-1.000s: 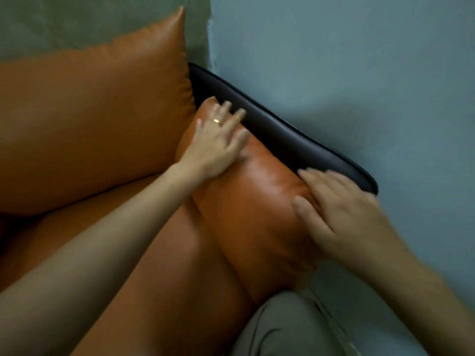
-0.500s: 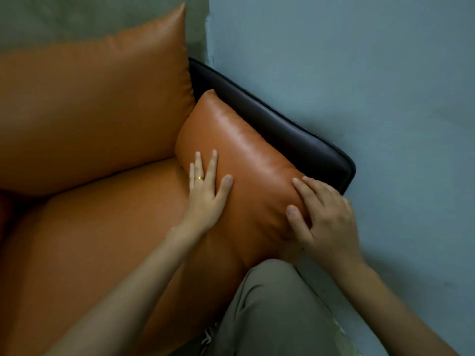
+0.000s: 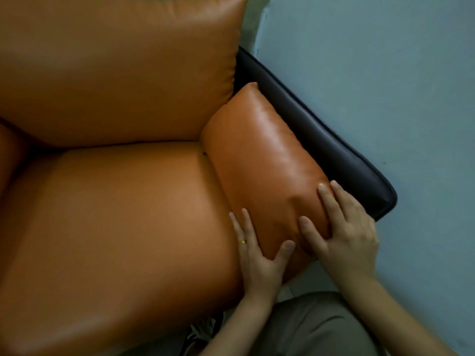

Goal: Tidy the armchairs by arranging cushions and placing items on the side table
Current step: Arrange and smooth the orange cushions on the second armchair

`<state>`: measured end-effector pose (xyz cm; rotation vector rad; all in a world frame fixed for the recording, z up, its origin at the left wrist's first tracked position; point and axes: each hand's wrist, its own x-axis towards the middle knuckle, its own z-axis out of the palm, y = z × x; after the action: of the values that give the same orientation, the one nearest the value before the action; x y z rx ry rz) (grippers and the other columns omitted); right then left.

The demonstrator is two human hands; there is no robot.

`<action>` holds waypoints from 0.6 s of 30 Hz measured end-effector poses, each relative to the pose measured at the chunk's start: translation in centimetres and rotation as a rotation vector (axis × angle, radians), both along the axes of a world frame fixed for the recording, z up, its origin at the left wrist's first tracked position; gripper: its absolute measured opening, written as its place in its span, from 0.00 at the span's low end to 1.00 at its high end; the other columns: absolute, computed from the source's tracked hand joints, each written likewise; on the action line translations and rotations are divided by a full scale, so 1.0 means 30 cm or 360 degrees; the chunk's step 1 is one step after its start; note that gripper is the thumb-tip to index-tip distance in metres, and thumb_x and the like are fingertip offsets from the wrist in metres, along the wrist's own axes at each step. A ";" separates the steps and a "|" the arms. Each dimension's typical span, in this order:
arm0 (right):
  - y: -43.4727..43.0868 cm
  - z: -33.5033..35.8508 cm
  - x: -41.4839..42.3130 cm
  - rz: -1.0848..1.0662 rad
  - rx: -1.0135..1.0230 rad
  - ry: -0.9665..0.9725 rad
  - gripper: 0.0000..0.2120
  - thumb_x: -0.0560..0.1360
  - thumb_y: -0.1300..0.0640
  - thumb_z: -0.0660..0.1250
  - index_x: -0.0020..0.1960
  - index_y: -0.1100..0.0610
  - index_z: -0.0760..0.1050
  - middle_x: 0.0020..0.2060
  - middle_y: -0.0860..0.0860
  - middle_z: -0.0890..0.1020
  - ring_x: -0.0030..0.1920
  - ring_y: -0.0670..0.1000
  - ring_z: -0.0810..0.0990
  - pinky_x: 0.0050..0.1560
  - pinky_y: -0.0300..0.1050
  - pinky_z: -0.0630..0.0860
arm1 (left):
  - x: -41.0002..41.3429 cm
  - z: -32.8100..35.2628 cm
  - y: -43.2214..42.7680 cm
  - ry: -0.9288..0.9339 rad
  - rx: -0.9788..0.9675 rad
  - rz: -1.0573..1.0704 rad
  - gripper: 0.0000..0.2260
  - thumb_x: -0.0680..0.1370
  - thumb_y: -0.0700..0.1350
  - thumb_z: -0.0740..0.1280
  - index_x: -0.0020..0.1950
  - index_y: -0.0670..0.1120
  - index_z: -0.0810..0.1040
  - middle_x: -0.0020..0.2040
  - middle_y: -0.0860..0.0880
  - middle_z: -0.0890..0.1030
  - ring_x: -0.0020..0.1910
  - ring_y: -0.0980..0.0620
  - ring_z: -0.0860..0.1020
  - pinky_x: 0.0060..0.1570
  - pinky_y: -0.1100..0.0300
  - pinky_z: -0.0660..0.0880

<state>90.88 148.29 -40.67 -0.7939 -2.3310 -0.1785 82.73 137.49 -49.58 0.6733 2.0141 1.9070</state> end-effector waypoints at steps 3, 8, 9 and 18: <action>0.035 -0.040 -0.087 -0.0022 0.0119 0.0037 0.30 0.79 0.38 0.60 0.75 0.53 0.68 0.72 0.59 0.72 0.68 0.63 0.73 0.60 0.62 0.69 | -0.064 -0.013 0.053 0.0016 -0.0016 0.0006 0.45 0.69 0.78 0.58 0.78 0.68 0.38 0.81 0.59 0.37 0.79 0.61 0.43 0.76 0.62 0.49; 0.094 -0.075 -0.244 -0.0089 0.0110 0.0045 0.27 0.80 0.39 0.59 0.75 0.49 0.64 0.72 0.59 0.70 0.69 0.63 0.70 0.63 0.62 0.66 | -0.186 -0.014 0.119 0.0076 -0.0102 0.0012 0.40 0.75 0.71 0.61 0.79 0.67 0.39 0.82 0.54 0.40 0.81 0.53 0.50 0.77 0.53 0.56; 0.095 -0.080 -0.247 -0.0098 0.0098 0.0053 0.27 0.80 0.39 0.60 0.75 0.49 0.65 0.72 0.59 0.70 0.69 0.63 0.69 0.64 0.63 0.66 | -0.190 -0.015 0.116 0.0088 -0.0103 -0.0007 0.40 0.76 0.69 0.61 0.79 0.67 0.39 0.82 0.53 0.40 0.80 0.53 0.50 0.77 0.54 0.56; 0.004 0.024 -0.160 -0.0235 -0.0202 -0.0083 0.30 0.77 0.37 0.56 0.76 0.47 0.65 0.74 0.57 0.69 0.73 0.63 0.65 0.72 0.67 0.58 | -0.256 -0.025 -0.126 0.0359 -0.0537 -0.0374 0.39 0.78 0.70 0.59 0.80 0.62 0.39 0.82 0.56 0.46 0.80 0.55 0.45 0.79 0.49 0.54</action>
<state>86.07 148.43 -39.94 -1.0365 -2.3511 -0.1174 75.05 133.70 -50.34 1.0145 2.2035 1.3684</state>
